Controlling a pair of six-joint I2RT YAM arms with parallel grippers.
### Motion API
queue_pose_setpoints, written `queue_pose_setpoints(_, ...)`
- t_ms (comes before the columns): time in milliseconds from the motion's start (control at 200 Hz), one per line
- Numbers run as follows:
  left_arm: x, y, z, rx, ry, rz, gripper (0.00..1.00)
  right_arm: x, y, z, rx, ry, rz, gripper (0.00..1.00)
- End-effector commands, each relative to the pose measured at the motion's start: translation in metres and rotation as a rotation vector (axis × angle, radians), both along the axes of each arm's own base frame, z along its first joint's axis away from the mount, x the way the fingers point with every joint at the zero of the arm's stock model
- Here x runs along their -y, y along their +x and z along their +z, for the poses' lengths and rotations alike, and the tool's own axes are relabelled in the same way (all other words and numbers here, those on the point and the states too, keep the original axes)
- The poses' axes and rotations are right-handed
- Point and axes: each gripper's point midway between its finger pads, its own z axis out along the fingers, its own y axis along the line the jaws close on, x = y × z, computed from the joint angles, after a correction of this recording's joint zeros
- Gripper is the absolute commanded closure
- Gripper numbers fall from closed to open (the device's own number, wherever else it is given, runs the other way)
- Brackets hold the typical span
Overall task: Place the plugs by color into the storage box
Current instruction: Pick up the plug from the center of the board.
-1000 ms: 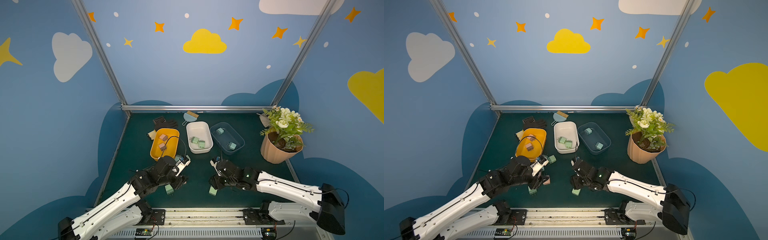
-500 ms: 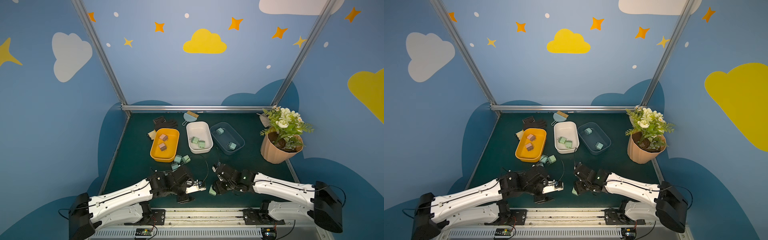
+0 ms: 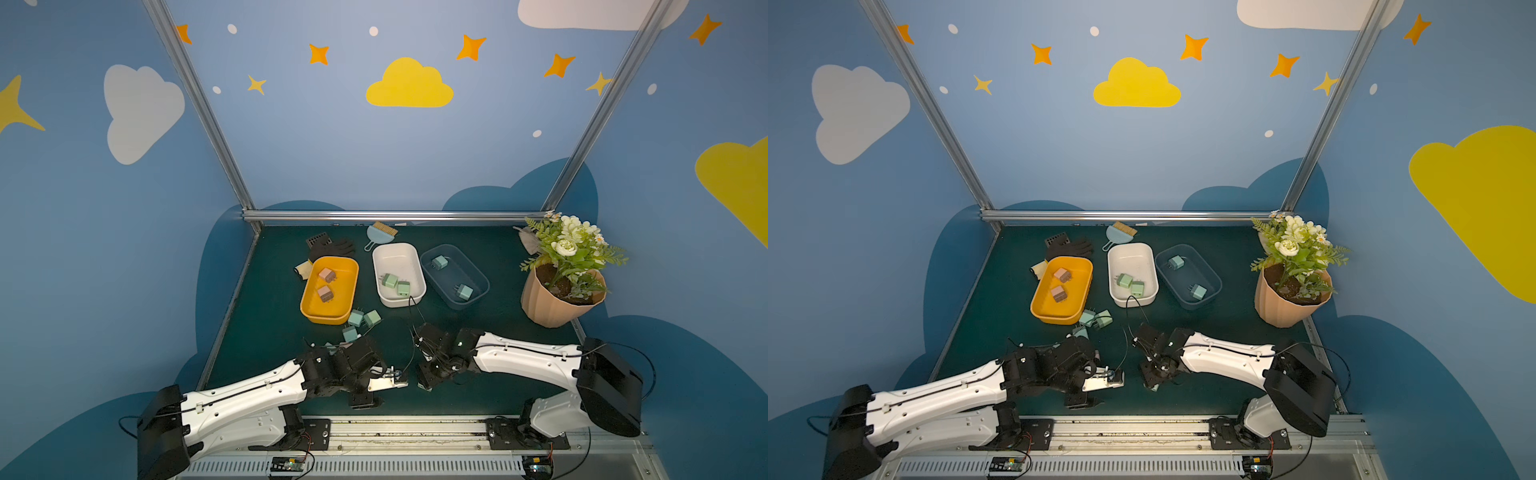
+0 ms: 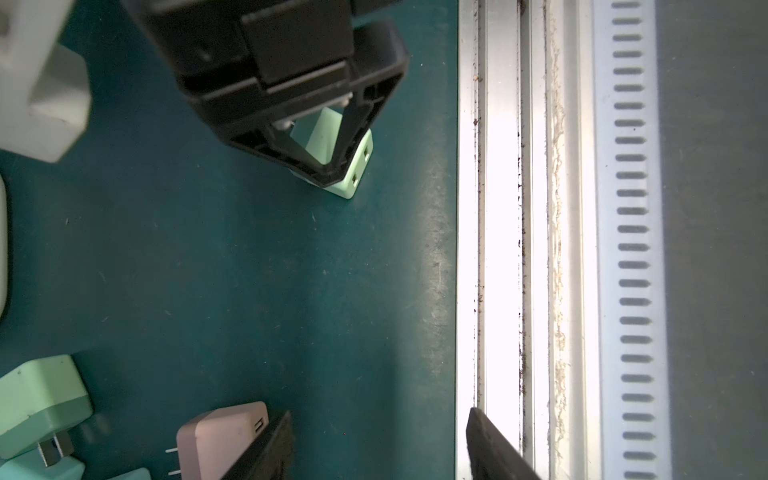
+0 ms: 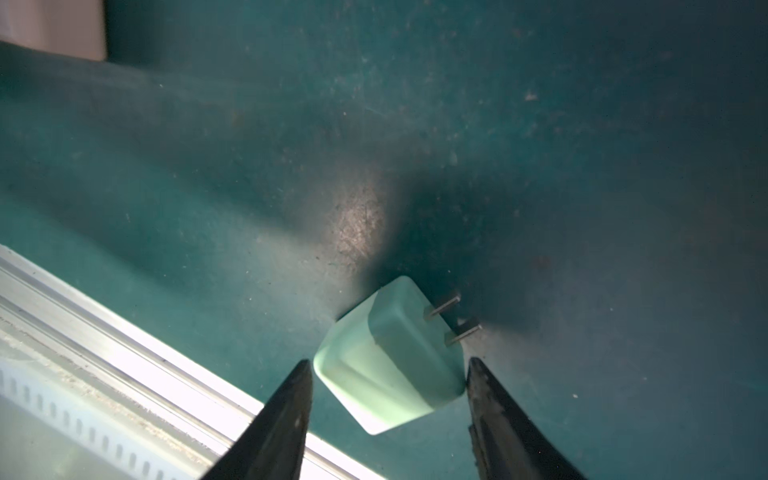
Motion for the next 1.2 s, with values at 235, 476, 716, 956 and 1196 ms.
queue_pose_setpoints(235, 0.003, -0.004, 0.02, 0.016, -0.051, -0.021, 0.32, -0.004, -0.012, -0.007, -0.035, -0.077, 0.015, 0.4)
queue_pose_setpoints(476, 0.003, -0.002, 0.024, 0.036, -0.074, -0.018, 0.31, -0.008, -0.018, -0.013, -0.024, -0.121, 0.038, 0.41)
queue_pose_setpoints(716, -0.001, 0.001, 0.021, 0.051, -0.058, 0.0, 0.31, -0.01, -0.019, -0.013, -0.012, -0.151, 0.068, 0.43)
queue_pose_setpoints(956, -0.003, 0.001, 0.016, 0.049, -0.035, -0.004, 0.31, -0.009, -0.019, -0.014, 0.0, -0.187, 0.074, 0.44)
queue_pose_setpoints(1196, -0.006, -0.001, 0.004, 0.017, 0.022, -0.003, 0.31, -0.017, -0.021, -0.022, -0.023, -0.215, 0.113, 0.42)
